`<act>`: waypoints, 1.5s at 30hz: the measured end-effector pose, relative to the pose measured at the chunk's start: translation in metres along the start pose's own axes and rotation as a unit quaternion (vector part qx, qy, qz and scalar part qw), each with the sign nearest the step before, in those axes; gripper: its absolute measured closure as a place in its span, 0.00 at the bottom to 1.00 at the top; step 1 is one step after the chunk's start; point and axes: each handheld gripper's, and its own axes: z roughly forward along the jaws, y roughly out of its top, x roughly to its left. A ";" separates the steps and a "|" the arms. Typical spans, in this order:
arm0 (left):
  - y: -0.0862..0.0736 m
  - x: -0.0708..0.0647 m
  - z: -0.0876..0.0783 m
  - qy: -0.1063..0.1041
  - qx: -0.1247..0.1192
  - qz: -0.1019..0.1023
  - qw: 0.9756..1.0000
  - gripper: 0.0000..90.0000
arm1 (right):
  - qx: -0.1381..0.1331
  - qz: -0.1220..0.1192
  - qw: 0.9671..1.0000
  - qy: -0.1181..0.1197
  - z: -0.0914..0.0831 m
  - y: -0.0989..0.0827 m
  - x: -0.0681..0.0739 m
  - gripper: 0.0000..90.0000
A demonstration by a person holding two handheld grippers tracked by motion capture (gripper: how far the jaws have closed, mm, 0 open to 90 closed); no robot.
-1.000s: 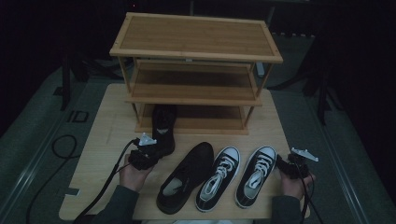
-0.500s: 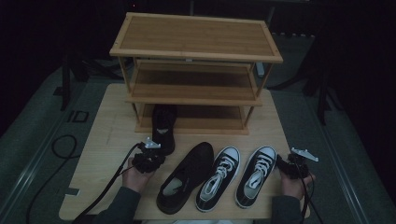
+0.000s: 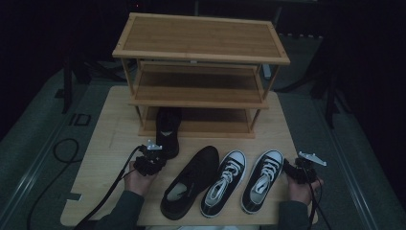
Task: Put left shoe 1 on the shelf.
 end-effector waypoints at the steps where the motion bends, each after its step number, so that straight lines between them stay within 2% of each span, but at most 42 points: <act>1: 0.001 0.002 0.000 0.002 -0.001 -0.002 1.000 0.99 | 0.000 0.000 1.000 0.000 0.000 0.000 0.000 0.43; 5: 0.004 0.006 0.000 0.003 -0.007 -0.010 1.000 0.99 | 0.000 0.000 1.000 0.000 0.000 0.000 0.000 0.43; 18: 0.007 0.007 0.002 -0.002 -0.007 -0.011 1.000 1.00 | 0.000 0.000 1.000 0.000 0.000 0.000 0.000 0.43; 21: 0.010 0.006 0.003 -0.002 -0.015 -0.012 1.000 0.99 | 0.000 0.000 1.000 0.000 0.000 0.000 0.000 0.43; 30: 0.022 0.009 0.010 0.021 -0.018 -0.013 1.000 0.99 | 0.000 0.000 1.000 0.000 0.000 0.000 0.000 0.43; 33: 0.027 0.011 0.013 0.050 -0.022 -0.008 0.998 0.99 | 0.000 0.000 1.000 0.000 0.000 0.000 0.000 0.43; 45: 0.046 0.023 0.024 0.078 -0.022 -0.014 0.997 0.99 | 0.000 0.000 1.000 0.000 0.000 0.000 0.000 0.43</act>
